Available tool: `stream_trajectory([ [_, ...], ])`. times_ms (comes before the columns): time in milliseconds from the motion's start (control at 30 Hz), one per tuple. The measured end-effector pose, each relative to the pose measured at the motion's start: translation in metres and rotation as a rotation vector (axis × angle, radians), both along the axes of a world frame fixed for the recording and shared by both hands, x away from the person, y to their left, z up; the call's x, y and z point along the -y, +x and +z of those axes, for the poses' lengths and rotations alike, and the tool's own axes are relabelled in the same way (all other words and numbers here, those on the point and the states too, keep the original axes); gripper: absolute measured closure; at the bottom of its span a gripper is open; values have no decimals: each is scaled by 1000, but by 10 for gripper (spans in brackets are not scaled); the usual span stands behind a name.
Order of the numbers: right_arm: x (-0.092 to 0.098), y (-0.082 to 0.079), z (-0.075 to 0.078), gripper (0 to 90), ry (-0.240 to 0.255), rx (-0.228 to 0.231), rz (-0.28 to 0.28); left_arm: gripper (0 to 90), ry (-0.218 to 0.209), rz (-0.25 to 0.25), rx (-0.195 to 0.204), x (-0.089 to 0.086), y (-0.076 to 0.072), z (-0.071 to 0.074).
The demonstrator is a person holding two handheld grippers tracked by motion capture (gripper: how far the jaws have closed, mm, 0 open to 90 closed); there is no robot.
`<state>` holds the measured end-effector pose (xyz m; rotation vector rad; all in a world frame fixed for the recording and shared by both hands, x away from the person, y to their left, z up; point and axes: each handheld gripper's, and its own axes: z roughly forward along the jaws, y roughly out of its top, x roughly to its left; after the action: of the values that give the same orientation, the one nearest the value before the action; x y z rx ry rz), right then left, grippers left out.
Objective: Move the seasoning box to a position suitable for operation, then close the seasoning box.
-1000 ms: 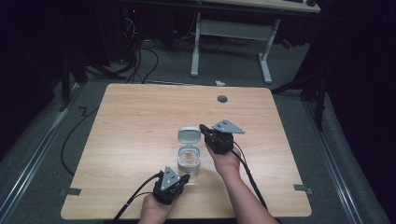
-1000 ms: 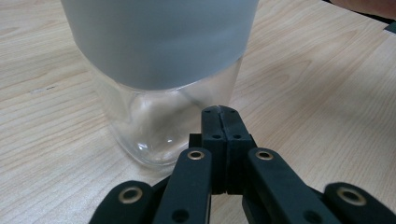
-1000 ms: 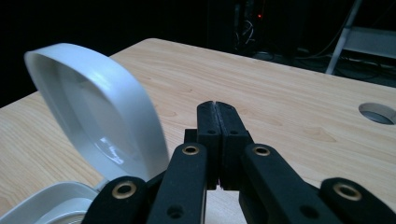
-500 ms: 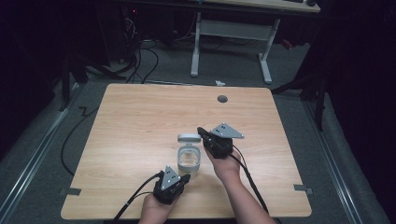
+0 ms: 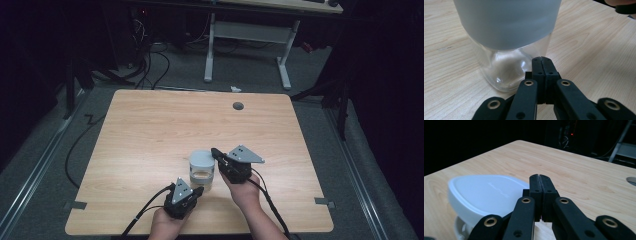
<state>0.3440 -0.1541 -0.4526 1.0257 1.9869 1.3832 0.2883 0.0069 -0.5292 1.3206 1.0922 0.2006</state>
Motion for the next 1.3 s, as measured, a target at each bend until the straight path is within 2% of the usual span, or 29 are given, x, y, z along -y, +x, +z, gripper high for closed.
stream_trajectory([
  [133, -4, -7, -1, 891, -1, 2, 20, 900, -1, 2, 1, 0, 0, 0],
  [233, -8, -14, -8, 886, -14, 5, 28, 900, -1, 5, -10, -1, 1, 1],
  [267, -8, -16, -9, 886, -3, 6, 30, 899, 2, 5, -12, -2, 1, 1],
  [300, -8, -17, -8, 885, 1, -4, 31, 896, 5, -1, -15, -3, 0, 2],
  [367, -6, -20, -4, 876, -1, 7, 31, 879, 7, -2, -14, -7, -1, 4],
  [500, 4, -18, 3, 862, 7, 29, 3, 837, 42, 18, -5, -26, -2, 6],
  [600, 15, -13, 3, 822, -3, 24, -29, 755, 70, 68, -35, -48, 5, 7],
  [667, 23, -10, 1, 794, -11, 17, -55, 707, 91, 101, -37, -60, 11, 7],
  [700, 27, -8, -1, 778, -17, 11, -72, 687, 103, 115, -45, -67, 15, 6],
  [867, 64, -3, -15, 679, -39, -40, -171, 585, 114, 231, -29, -101, 36, 6],
  [900, 70, -3, -18, 663, -42, -47, -189, 569, 133, 256, -22, -109, 41, 4],
  [967, 89, -5, -25, 642, -41, -69, -226, 527, 192, 350, -32, -130, 56, 0],
  [1067, 121, -9, -37, 583, -34, -105, -304, 517, 138, 427, -50, -159, 61, 1],
  [1167, 151, -20, -47, 511, -16, -131, -361, 508, 92, 481, -46, -181, 54, 0],
  [1233, 165, -30, -53, 479, -8, -150, -385, 499, 76, 484, -51, -187, 48, -1],
  [1300, 174, -42, -59, 465, -5, -134, -411, 494, 93, 462, -39, -183, 42, -2],
])
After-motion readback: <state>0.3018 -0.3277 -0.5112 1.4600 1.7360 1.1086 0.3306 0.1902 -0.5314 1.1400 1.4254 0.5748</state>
